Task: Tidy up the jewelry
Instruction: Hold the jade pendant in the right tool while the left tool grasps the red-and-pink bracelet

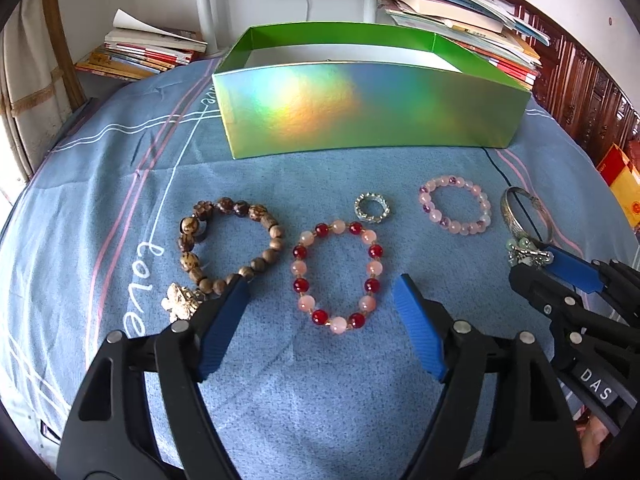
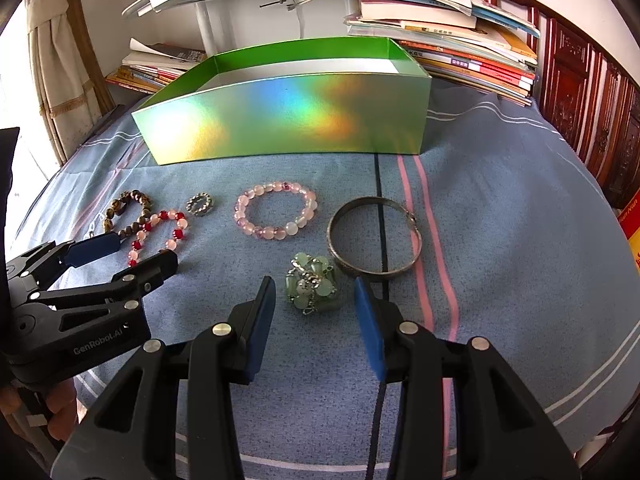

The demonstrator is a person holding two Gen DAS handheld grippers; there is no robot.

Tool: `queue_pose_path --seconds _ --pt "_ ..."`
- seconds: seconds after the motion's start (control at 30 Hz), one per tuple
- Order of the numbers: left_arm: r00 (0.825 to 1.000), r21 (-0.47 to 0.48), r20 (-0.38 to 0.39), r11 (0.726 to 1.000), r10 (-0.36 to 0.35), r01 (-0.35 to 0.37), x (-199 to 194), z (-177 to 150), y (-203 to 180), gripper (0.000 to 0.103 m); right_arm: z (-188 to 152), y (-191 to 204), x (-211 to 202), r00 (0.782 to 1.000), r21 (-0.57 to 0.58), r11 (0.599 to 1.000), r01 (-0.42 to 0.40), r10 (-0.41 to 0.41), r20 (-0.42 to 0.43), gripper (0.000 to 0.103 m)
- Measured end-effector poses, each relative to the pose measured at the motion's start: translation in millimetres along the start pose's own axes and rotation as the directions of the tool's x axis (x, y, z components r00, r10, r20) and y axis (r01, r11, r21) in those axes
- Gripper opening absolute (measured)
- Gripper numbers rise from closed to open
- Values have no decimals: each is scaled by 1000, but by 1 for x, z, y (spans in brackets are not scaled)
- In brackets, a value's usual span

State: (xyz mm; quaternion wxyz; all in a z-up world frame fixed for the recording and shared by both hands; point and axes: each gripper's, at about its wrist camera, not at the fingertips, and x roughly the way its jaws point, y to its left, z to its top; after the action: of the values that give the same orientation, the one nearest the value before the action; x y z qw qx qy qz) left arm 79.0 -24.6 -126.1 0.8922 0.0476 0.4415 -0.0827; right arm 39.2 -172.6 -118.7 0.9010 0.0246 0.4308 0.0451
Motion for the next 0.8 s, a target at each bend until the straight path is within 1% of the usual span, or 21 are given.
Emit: queue_pose_path --seconds 0.03,0.07,0.1,0.13,0.17,0.23,0.33,0.4,0.47,0.57,0.77,0.8 --pt "1000 6 3 1000 -2 2 -1 0 1 65 0 2 0 1000 -13 1000 -9 9 -2 39" --pt "1000 10 6 1000 -7 7 -2 0 2 51 -1 4 0 1000 -22 1000 -19 19 -2 30" --pt "1000 14 4 1000 -16 16 -4 0 3 47 -1 5 -1 1000 -31 999 -29 29 -3 19" --pt "1000 18 -2 1000 -25 25 -5 0 4 37 -1 6 -1 999 -38 998 -43 42 -8 17" --pt "1000 18 -8 999 -30 30 -6 0 6 28 -2 8 -1 998 -48 997 -66 65 -13 15" --pt "999 13 -21 999 -45 45 -8 0 8 23 -3 9 -2 997 -59 995 -83 83 -12 15" --pt "995 -7 -45 996 -87 87 -11 -1 12 23 -3 4 -6 996 -44 995 -92 91 -9 17" --pt "995 -12 -50 996 -92 92 -10 -1 12 25 -2 -2 -8 996 -22 995 -92 93 2 37" --pt "995 -13 -48 996 -83 83 -9 0 11 27 -1 -6 -10 996 -8 996 -84 84 18 41" --pt "994 -16 -53 995 -97 96 -7 2 9 34 1 -6 -10 996 -8 996 -83 84 22 41" --pt "994 -18 -55 996 -92 91 -4 7 9 35 8 9 0 996 -54 995 -83 84 14 41" --pt "994 -16 -54 996 -91 90 -3 7 9 34 9 12 4 997 -58 995 -81 82 6 35"
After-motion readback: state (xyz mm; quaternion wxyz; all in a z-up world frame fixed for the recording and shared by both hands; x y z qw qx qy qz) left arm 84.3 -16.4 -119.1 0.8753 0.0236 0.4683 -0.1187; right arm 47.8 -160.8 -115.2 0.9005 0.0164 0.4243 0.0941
